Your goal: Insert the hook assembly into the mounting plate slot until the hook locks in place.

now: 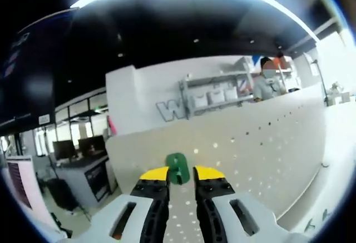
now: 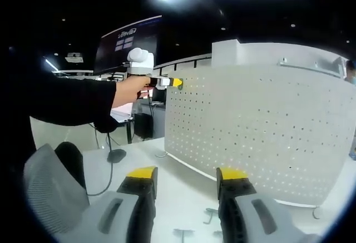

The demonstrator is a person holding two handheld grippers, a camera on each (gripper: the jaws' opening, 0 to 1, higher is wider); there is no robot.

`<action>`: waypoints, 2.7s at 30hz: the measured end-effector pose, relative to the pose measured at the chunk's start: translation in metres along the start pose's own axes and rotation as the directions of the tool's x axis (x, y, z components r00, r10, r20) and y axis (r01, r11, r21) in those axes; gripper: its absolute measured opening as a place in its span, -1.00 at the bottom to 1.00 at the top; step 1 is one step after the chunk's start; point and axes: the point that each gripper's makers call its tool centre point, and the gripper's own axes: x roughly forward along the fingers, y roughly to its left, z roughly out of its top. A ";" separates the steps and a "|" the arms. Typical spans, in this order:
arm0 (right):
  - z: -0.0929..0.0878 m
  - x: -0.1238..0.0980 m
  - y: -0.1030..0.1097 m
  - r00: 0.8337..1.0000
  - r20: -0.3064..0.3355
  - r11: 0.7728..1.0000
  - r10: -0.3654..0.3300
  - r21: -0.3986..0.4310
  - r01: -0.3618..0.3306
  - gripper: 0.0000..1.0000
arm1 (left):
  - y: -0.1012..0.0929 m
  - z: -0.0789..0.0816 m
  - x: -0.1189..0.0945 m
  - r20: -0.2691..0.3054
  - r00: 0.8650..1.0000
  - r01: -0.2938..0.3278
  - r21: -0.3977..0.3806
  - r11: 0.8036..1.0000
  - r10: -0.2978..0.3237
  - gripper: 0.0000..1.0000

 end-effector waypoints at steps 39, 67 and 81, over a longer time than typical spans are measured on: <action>0.003 0.000 0.007 1.000 0.007 1.000 0.021 -0.017 -0.021 -0.20 | -0.054 -0.003 -0.089 0.023 0.992 0.126 -0.082 0.989 -0.124 -0.05; 0.001 0.001 0.005 1.000 -0.003 1.000 0.015 -0.012 -0.015 -0.21 | -0.123 -0.041 -0.154 0.001 0.968 0.246 -0.199 0.949 -0.251 -0.06; -0.003 0.001 0.005 1.000 -0.015 1.000 0.013 -0.017 -0.013 -0.21 | -0.147 -0.058 -0.171 -0.019 0.950 0.303 -0.196 0.933 -0.312 -0.04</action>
